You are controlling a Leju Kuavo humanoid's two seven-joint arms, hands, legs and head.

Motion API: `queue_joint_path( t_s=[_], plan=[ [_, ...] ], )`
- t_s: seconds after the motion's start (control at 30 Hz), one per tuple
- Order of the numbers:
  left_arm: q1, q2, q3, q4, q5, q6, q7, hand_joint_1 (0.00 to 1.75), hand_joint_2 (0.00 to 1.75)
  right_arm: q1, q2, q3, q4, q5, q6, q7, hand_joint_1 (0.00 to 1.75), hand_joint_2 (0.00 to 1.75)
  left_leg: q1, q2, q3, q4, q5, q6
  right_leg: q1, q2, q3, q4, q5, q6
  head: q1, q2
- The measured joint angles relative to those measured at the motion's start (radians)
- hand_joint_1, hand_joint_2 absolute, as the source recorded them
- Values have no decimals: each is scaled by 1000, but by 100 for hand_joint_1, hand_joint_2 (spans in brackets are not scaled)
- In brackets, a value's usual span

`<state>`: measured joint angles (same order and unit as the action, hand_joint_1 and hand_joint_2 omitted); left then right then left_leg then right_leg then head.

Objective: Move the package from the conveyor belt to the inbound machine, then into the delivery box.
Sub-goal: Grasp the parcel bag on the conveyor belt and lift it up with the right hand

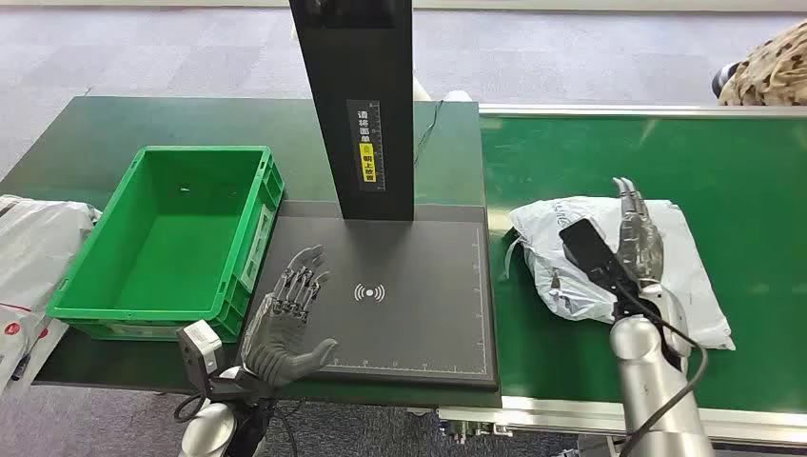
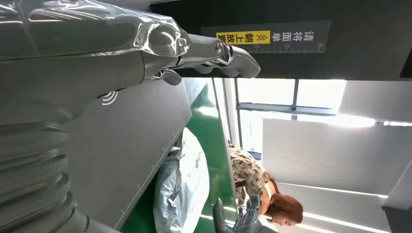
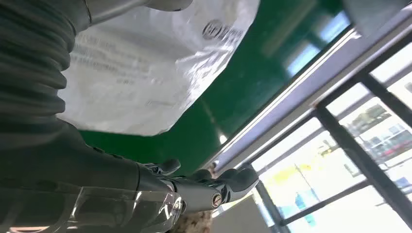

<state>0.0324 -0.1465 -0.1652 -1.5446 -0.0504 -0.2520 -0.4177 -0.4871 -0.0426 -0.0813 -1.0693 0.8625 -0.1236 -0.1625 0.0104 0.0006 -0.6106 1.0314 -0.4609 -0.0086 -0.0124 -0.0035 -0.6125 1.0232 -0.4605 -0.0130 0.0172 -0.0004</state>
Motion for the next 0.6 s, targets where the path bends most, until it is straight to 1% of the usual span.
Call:
queue_joint_path(
  t_s=[0.07,0.2,0.27,0.33,0.43,0.53,0.6],
  plan=[
    [-1,0,0,0,1,0,1,0,175,-31,-19,-7,49,21,-8,15,0,175,0,0,0,0,0,0,0,0,0,0,0,0,0,0],
    [-1,-1,0,0,3,0,9,0,175,-127,-80,-16,235,127,-50,82,0,175,0,0,0,0,0,0,0,0,0,0,0,0,0,0],
    [-1,-1,2,0,4,0,12,0,175,-157,-97,-15,313,167,-34,117,0,175,1,-1,0,0,0,0,0,0,0,1,0,0,0,0],
    [-1,0,4,0,4,0,16,0,175,-182,-108,-11,390,191,28,165,0,175,1,0,0,0,0,0,1,0,0,1,0,0,0,0],
    [-2,1,6,0,5,0,22,0,175,-209,-120,6,488,219,186,240,0,175,1,0,0,-1,0,0,1,0,-1,1,-1,0,0,0],
    [-4,4,6,1,9,1,23,0,175,-222,-132,28,566,230,342,260,0,175,1,-1,0,-1,0,0,1,0,-1,0,-1,0,0,0],
    [-5,7,6,2,13,4,23,0,175,-227,-141,42,599,232,395,260,0,175,1,-1,0,-1,0,0,1,0,0,0,-1,0,0,0]
  ],
)
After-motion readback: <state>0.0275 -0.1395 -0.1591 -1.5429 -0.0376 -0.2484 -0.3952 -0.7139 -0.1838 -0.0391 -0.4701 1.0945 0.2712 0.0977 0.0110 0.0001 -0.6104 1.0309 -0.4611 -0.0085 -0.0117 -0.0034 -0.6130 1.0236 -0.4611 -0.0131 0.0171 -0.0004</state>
